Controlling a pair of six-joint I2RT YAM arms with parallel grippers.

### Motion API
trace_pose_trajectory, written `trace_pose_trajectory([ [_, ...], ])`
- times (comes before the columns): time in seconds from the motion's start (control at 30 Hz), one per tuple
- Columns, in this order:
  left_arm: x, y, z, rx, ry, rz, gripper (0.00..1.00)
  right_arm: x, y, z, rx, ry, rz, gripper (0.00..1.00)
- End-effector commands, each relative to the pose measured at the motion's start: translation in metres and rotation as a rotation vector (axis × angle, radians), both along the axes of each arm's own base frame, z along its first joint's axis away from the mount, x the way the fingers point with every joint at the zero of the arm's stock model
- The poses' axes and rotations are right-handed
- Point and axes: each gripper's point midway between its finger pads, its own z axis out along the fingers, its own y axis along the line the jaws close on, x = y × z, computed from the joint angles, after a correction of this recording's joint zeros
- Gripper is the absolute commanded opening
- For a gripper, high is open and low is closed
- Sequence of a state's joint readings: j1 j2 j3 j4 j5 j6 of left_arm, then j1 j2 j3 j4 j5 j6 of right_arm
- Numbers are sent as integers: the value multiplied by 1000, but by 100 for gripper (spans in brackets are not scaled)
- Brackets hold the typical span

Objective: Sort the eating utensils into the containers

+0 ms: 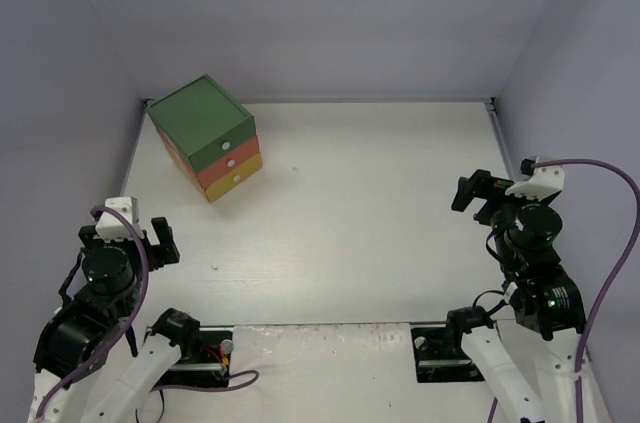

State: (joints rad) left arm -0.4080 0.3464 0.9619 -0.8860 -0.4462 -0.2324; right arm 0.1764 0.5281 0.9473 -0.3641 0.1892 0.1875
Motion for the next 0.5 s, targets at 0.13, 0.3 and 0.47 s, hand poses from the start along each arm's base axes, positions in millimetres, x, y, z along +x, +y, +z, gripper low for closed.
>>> trace_pose_trajectory([
  [0.13,6,-1,-3,-21,-12,18,80,0,-8,-5,-26,-37,-45,100],
  [0.3,5,0,-6,-27,-15,28,80,-3,-6,-8,-19,-54,-36,100],
  [0.47,6,-1,-7,-25,-8,29,80,-3,-5,-7,-18,-60,-31,100],
])
